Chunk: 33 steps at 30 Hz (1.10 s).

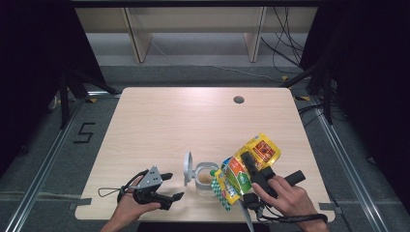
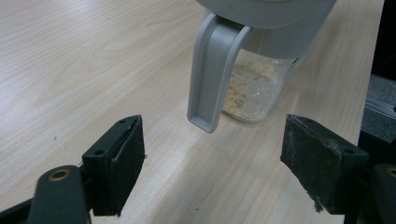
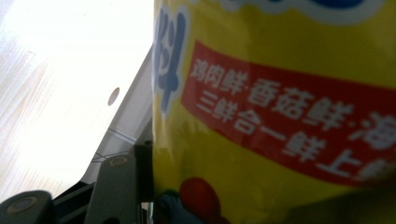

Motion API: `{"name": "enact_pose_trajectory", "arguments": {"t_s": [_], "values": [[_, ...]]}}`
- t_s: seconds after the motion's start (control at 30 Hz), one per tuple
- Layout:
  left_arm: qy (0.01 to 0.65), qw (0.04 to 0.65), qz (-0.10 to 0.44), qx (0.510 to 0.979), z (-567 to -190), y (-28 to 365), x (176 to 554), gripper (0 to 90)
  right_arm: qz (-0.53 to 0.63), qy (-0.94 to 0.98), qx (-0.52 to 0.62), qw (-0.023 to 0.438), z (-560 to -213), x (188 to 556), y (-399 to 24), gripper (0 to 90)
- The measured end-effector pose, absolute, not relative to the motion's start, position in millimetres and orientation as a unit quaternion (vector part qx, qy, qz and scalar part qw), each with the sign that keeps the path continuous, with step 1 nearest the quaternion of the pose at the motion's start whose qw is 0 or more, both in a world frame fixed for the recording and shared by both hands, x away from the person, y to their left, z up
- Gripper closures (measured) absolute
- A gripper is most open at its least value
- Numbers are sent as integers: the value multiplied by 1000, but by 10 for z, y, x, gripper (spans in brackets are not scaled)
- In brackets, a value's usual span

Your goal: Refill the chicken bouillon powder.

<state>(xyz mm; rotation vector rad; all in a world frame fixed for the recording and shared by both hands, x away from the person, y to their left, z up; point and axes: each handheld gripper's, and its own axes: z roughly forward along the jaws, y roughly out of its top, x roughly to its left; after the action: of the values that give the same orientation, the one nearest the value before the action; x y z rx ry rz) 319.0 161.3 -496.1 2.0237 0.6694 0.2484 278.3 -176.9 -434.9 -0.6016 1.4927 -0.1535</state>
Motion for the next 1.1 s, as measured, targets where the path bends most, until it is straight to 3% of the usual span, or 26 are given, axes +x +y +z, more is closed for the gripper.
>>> {"name": "enact_pose_trajectory", "arguments": {"t_s": [0.43, 0.47, 0.5, 1.1], "values": [[265, 475, 106, 833, -4954, 1623, 3201, 210, -73, 663, -287, 688, -4345, 2788, -1751, 467], [265, 475, 107, 833, -4954, 1623, 3201, 210, -52, 679, -235, 694, -4423, 2771, -1797, 467], [265, 475, 106, 832, -4953, 1623, 3201, 210, -74, 662, -296, 684, -4356, 2797, -1735, 468], [273, 475, 107, 830, -4955, 1630, 3197, 210, -70, 664, -286, 687, -4365, 2790, -1742, 470]]}}
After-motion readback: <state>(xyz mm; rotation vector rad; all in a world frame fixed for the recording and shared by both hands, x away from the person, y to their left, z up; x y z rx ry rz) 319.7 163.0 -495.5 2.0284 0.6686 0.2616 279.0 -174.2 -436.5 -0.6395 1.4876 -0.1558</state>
